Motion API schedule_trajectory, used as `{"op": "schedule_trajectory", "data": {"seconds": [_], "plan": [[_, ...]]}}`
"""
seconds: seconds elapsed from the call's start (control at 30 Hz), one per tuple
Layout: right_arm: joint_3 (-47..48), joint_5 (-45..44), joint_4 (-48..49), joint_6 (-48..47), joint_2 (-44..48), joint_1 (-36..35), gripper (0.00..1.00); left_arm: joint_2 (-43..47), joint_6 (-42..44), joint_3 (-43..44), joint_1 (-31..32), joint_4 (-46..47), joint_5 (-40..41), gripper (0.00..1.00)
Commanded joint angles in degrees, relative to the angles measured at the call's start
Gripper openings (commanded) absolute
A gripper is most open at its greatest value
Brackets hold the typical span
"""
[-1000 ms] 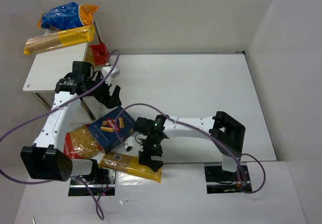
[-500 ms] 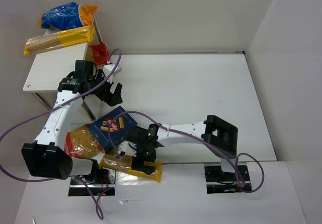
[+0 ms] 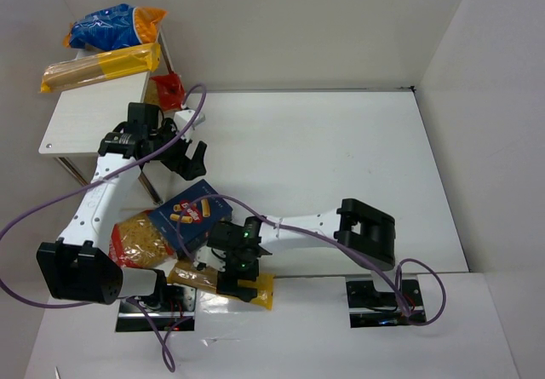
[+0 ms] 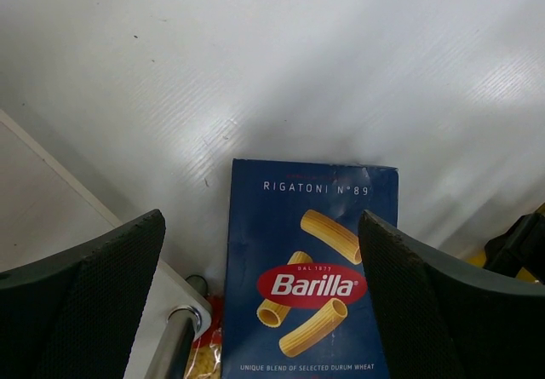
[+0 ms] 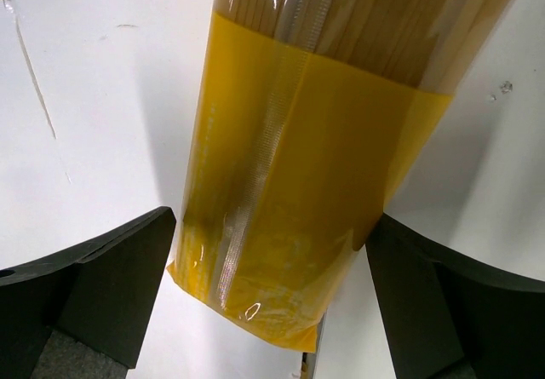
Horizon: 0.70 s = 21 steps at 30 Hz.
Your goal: Place and organize the pasta boxes and bags onto the shelf
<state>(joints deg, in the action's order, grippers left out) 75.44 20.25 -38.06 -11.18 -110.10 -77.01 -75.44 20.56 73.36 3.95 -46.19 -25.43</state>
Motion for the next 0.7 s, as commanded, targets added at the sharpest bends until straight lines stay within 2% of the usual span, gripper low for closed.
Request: {"op": "schedule_trajectory", "data": {"seconds": [0.0, 0.27, 0.37, 0.4, 0.47, 0.5, 0.67], "plan": [[1.65, 1.11, 2.46, 0.81, -0.29, -2.17, 0.99, 1.70, -1.31, -0.41, 0.19, 1.11, -0.41, 1.00], [-3.45, -4.60, 8.53, 1.34, -3.54, -4.81, 0.99, 1.70, -1.31, -0.41, 0.19, 0.58, 0.12, 1.00], [-3.46, -6.01, 9.24, 1.95, -5.21, -4.81, 0.79, 1.70, -1.31, -0.41, 0.19, 0.05, 0.12, 1.00], [-3.46, -7.75, 9.24, 1.95, -5.82, -4.81, 0.57, 1.70, -1.31, -0.41, 0.19, 0.05, 0.12, 1.00], [-2.93, -9.00, 8.28, 1.34, -6.44, -4.81, 0.30, 2.23, -1.31, -0.41, 0.19, 0.05, 0.12, 1.00], [-2.93, -10.22, 7.75, 1.34, -6.44, -4.81, 0.00, 2.75, -1.31, -0.41, 0.19, 0.05, 0.12, 1.00], [-5.82, -12.43, 5.64, -3.14, -0.65, -0.69, 0.00, 3.90, -1.31, -0.94, 0.19, -1.00, 0.12, 1.00]]}}
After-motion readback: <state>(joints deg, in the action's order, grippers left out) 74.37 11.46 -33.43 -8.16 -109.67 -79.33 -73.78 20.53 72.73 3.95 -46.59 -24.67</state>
